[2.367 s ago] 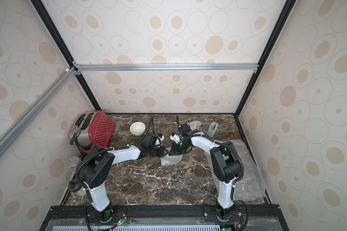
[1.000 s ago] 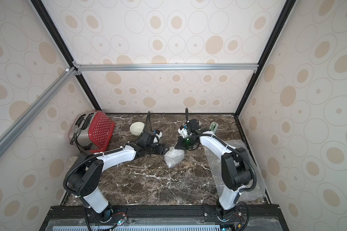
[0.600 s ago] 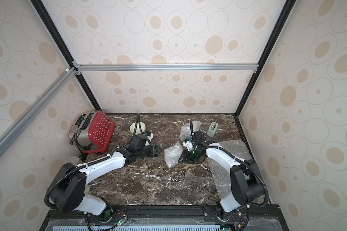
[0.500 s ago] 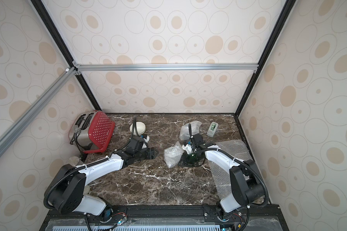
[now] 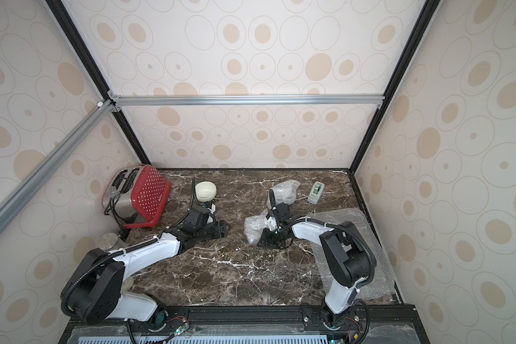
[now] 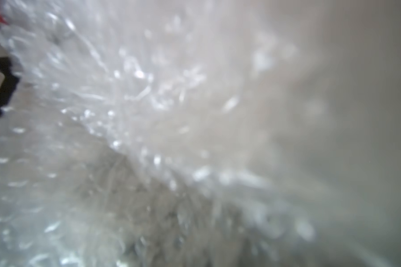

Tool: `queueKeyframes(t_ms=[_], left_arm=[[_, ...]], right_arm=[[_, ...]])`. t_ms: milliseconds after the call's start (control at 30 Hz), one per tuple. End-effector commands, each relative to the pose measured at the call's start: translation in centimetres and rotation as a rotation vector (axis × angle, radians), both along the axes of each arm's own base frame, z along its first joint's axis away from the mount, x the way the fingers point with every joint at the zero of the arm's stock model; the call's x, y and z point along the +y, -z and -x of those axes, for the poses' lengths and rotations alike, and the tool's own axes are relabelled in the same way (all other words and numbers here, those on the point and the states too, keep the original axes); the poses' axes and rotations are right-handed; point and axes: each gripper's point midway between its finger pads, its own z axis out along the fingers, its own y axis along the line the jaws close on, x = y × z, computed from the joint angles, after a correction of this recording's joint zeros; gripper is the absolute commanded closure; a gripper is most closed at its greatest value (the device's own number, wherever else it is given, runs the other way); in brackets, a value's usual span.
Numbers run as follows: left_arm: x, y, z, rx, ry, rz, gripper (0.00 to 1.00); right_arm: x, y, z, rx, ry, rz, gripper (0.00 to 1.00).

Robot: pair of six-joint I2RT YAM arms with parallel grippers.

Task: Wrap bowls in bubble wrap
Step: Move the bubble-wrapped bowl to the center of the board.

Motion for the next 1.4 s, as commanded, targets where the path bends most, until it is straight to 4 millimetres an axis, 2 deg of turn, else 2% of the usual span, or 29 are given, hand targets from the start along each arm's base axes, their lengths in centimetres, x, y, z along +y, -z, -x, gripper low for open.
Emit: queueKeyframes(t_ms=[0,133,267,467,633,833,967,1167,1267,1367], left_arm=[[0.1,-1.4,-0.6,-0.036,-0.02,0.009,0.25],[0.2,-1.1,-0.6,-0.034,-0.024,0.006,0.25],[0.1,-0.9,-0.6,-0.028,-0.019,0.011,0.25],[-0.2,-1.2,-0.8,-0.032,-0.013,0.019,0.25],[0.2,-1.4,-0.5,-0.036,-0.019,0.012,0.25],[0.9,-1.7,-0.1,-0.044,-0.03,-0.01,0.25],[1.1,-1.9,0.1,-0.048,-0.031,-0.02,0.25],[1.7,-1.9,-0.1,-0.053,-0.038,-0.048,0.25],[2.1,-2.1,-0.5,-0.058,-0.052,-0.048,0.25],[2.6,-2.4,-1.0,-0.061,-0.064,-0.027,0.25]], right_arm=[[0.9,-0.3,-2.6,-0.06,0.037,-0.008,0.66],[1.4,-0.3,-4.3,-0.08,0.073,-0.009,0.66],[1.4,-0.8,-6.8,-0.135,0.13,0.023,0.66],[2.9,-1.8,-11.5,-0.198,0.182,0.029,0.66],[4.0,-1.5,-15.0,-0.231,0.195,0.054,0.65],[5.3,-0.8,-17.1,-0.212,0.186,0.044,0.65],[5.6,-1.3,-16.6,-0.204,0.163,0.027,0.63],[4.4,-6.7,-13.0,-0.237,0.107,-0.016,0.58],[3.0,-8.9,-10.5,-0.251,0.079,-0.008,0.57],[0.1,-9.7,-7.9,-0.247,0.106,0.018,0.56]])
